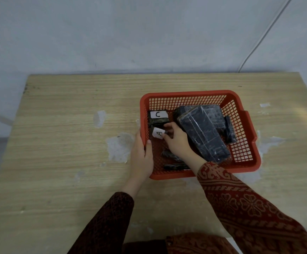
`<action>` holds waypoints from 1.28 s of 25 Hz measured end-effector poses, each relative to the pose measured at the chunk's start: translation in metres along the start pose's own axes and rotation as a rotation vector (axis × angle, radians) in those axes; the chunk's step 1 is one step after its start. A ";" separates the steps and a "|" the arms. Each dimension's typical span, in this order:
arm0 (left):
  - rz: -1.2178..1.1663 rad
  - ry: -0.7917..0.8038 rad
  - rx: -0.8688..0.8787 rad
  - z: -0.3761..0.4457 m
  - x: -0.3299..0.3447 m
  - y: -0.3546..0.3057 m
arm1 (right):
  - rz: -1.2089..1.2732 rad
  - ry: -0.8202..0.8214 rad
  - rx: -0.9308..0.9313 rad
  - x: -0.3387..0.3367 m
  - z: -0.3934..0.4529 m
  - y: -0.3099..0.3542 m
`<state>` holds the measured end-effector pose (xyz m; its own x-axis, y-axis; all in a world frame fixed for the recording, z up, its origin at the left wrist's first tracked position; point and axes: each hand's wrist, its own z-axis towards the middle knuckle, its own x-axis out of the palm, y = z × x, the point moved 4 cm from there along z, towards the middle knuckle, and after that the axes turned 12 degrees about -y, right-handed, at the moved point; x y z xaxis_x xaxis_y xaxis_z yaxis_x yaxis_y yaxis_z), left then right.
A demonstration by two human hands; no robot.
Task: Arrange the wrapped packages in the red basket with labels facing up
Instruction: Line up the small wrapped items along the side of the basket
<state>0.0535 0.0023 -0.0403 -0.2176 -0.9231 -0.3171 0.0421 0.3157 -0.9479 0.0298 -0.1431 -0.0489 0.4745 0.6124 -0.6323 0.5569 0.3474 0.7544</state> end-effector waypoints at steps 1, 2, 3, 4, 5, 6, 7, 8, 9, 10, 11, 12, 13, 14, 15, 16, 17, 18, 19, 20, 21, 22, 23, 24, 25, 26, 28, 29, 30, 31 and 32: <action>-0.003 0.000 -0.002 0.000 0.000 0.000 | -0.010 -0.001 0.008 0.001 0.000 -0.001; -0.004 -0.001 -0.001 0.000 0.000 0.000 | -0.025 0.005 0.015 0.003 0.000 -0.002; -0.004 -0.002 0.002 0.000 -0.001 0.000 | -0.034 0.012 0.027 0.004 0.000 -0.003; -0.005 -0.002 0.006 0.000 -0.001 0.000 | -0.033 0.020 0.051 0.005 0.000 -0.006; -0.004 -0.003 0.007 0.000 -0.001 0.000 | -0.022 0.027 0.082 0.007 0.000 -0.008; -0.002 -0.004 0.005 0.000 -0.001 0.001 | -0.012 0.037 0.115 0.008 -0.001 -0.010; 0.000 -0.006 0.001 0.001 -0.001 0.001 | -0.014 0.051 0.145 0.010 -0.001 -0.011; 0.001 -0.009 -0.001 0.001 -0.001 0.001 | -0.037 0.071 0.165 0.012 0.000 -0.012; 0.003 -0.013 -0.001 0.001 -0.001 0.001 | -0.068 0.094 0.173 0.014 0.000 -0.013; 0.005 -0.015 0.001 0.001 -0.001 0.002 | -0.099 0.111 0.163 0.015 0.000 -0.013; 0.003 -0.016 0.003 0.001 -0.001 0.002 | -0.120 0.111 0.135 0.014 0.000 -0.010; 0.000 -0.014 0.005 0.001 0.000 0.001 | -0.142 0.094 0.079 0.012 0.000 -0.007; -0.005 -0.012 0.007 0.001 0.000 0.001 | -0.182 0.061 -0.013 0.009 0.001 -0.002; -0.011 -0.012 0.009 0.001 0.000 0.001 | -0.245 0.021 -0.128 0.006 0.002 0.003; -0.016 -0.013 0.010 0.001 0.000 0.001 | -0.313 -0.002 -0.237 0.005 0.003 0.007; -0.019 -0.013 0.009 0.001 0.000 0.001 | -0.364 -0.004 -0.312 0.004 0.004 0.010; -0.016 -0.011 0.007 0.001 0.000 0.002 | -0.387 0.013 -0.349 0.005 0.005 0.011; -0.012 -0.008 0.008 0.001 0.000 0.002 | -0.395 0.035 -0.360 0.007 0.007 0.010; -0.009 -0.006 0.014 0.001 0.000 0.001 | -0.402 0.050 -0.364 0.009 0.008 0.010; -0.011 -0.005 0.021 0.000 0.000 0.001 | -0.409 0.054 -0.370 0.010 0.009 0.010; -0.014 -0.006 0.025 0.000 -0.001 0.000 | -0.415 0.045 -0.382 0.011 0.011 0.010; -0.014 -0.007 0.023 0.000 0.000 -0.001 | -0.420 0.030 -0.396 0.011 0.012 0.010; -0.010 -0.009 0.020 0.000 -0.001 0.000 | -0.432 0.017 -0.409 0.012 0.014 0.011; -0.004 -0.013 0.019 0.000 -0.001 0.000 | -0.451 0.015 -0.421 0.014 0.014 0.012; -0.002 -0.015 0.019 0.000 -0.001 0.001 | -0.474 0.018 -0.429 0.015 0.014 0.014; -0.002 -0.014 0.021 0.000 -0.001 0.001 | -0.497 0.019 -0.435 0.014 0.013 0.015; -0.003 -0.014 0.024 0.000 0.000 0.001 | -0.518 0.017 -0.471 0.008 0.006 0.018; -0.005 -0.013 0.023 0.000 0.000 0.001 | -0.505 0.024 -0.500 0.001 0.001 0.018; -0.011 -0.012 0.022 0.000 0.000 0.001 | -0.474 0.046 -0.531 -0.005 -0.006 0.016; -0.018 -0.012 0.021 0.001 0.000 0.002 | -0.441 0.084 -0.558 -0.013 -0.014 0.012; -0.024 -0.012 0.024 0.001 0.001 0.003 | -0.427 0.136 -0.568 -0.021 -0.023 0.005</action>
<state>0.0540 0.0026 -0.0433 -0.2071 -0.9328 -0.2948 0.0609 0.2885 -0.9555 0.0068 -0.1381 -0.0280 0.1848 0.4107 -0.8929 0.2173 0.8689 0.4447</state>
